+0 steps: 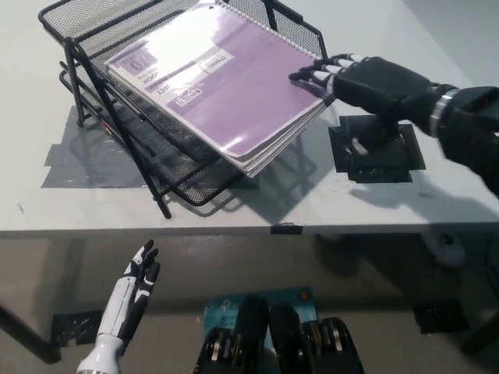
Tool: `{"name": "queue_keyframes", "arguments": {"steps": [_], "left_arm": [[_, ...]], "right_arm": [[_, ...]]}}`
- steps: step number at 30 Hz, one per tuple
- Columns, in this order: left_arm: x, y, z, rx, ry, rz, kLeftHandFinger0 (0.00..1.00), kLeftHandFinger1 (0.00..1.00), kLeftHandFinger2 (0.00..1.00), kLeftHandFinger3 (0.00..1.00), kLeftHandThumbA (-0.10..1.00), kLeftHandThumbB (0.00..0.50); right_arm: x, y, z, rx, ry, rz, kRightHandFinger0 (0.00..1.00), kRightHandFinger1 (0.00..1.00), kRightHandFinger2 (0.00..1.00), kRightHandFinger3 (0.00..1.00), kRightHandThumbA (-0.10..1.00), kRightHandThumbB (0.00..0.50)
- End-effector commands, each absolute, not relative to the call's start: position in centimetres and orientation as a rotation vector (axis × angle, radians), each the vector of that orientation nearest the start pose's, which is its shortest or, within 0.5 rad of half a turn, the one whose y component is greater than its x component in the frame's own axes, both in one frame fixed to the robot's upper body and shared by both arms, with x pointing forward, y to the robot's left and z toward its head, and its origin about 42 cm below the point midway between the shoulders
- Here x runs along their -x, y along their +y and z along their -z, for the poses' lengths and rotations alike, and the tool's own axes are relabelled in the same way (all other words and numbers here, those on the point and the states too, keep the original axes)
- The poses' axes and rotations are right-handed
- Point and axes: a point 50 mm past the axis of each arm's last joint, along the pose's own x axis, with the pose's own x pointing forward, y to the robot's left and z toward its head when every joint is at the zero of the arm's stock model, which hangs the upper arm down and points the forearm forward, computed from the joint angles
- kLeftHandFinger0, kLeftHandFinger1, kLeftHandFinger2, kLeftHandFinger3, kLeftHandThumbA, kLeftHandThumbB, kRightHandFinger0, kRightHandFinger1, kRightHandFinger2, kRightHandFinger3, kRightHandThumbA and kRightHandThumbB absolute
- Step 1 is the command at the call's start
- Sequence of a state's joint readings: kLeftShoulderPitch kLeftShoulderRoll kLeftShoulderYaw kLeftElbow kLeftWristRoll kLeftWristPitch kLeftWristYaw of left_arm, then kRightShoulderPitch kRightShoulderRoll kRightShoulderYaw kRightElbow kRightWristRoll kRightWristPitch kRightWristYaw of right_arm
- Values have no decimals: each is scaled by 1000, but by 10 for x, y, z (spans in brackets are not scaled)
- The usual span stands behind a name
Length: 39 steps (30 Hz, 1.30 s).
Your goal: A person hands a notebook to the robot and the robot grabs it with its right hand and places it in the file tray kept in the centre of the desk infront of it.
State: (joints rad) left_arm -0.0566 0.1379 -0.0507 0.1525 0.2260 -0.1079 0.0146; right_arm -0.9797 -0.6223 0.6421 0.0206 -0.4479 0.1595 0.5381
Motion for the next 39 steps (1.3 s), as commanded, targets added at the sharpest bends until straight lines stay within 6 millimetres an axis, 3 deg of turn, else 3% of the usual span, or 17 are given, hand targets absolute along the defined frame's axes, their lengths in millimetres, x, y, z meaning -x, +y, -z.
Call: {"name": "queue_keyframes", "arguments": {"steps": [1, 6, 11, 15, 21, 23, 26, 28, 30, 34, 36, 37, 38, 39], "left_arm": [[-315, 239, -103, -377, -116, 113, 1000, 1000, 1000, 1000, 1000, 452], [-314, 239, -100, -378, -113, 111, 1000, 1000, 1000, 1000, 1000, 442], [-315, 238, -102, -372, -117, 113, 1000, 1000, 1000, 1000, 1000, 465], [-314, 238, -102, -371, -125, 144, 1000, 1000, 1000, 1000, 1000, 500], [-313, 236, -103, -243, -99, 303, 1000, 1000, 1000, 1000, 1000, 500], [-309, 235, -104, -193, -82, 392, 1000, 1000, 1000, 1000, 1000, 500], [-301, 233, -106, -150, -98, 501, 1000, 1000, 1000, 1000, 1000, 500], [-291, 232, -104, -128, -85, 529, 1000, 1000, 1000, 1000, 1000, 500], [-283, 232, -99, -119, -73, 538, 1000, 1000, 1000, 1000, 1000, 500], [-256, 239, -81, -136, -68, 466, 1000, 1000, 1000, 1000, 1000, 500], [-245, 242, -75, -142, -71, 418, 1000, 1000, 1000, 1000, 1000, 500], [-239, 245, -71, -137, -78, 363, 1000, 1000, 1000, 1000, 1000, 500], [-236, 246, -69, -133, -78, 343, 1000, 1000, 1000, 1000, 1000, 500], [-232, 248, -67, -126, -74, 327, 1000, 1000, 1000, 1000, 1000, 500]], "right_arm": [[-286, -246, -588, 1228, -718, -799, 1000, 1000, 1000, 1000, 1000, 500], [-261, -263, -619, 1042, -959, -561, 1000, 1000, 1000, 1000, 1000, 500], [-246, -275, -616, 900, -1163, -340, 1000, 1000, 1000, 1000, 1000, 500], [-226, -286, -577, 763, -1239, -253, 1000, 1000, 1000, 1000, 1000, 500], [-203, -301, -531, 540, -1290, -115, 1000, 1000, 1000, 1000, 1000, 500], [-200, -310, -502, 445, -1275, -94, 1000, 1000, 1000, 1000, 1000, 500], [-198, -303, -432, 314, -1215, -56, 1000, 1000, 1000, 1000, 1000, 500], [-191, -296, -398, 214, -1145, -112, 1000, 1000, 1000, 1000, 1000, 500], [-185, -289, -378, 150, -1098, -127, 1000, 1000, 1000, 1000, 1000, 500], [-166, -253, -317, -25, -842, -164, 1000, 1000, 1000, 1000, 1000, 500], [-159, -240, -299, -55, -723, -160, 1000, 1000, 1000, 1000, 1000, 500], [-159, -233, -270, -32, -596, -155, 1000, 1000, 1000, 1000, 1000, 498], [-159, -231, -258, -17, -551, -163, 1000, 1000, 1000, 1000, 1000, 498], [-158, -230, -244, 3, -508, -177, 1000, 1000, 1000, 1000, 1000, 463]]}}
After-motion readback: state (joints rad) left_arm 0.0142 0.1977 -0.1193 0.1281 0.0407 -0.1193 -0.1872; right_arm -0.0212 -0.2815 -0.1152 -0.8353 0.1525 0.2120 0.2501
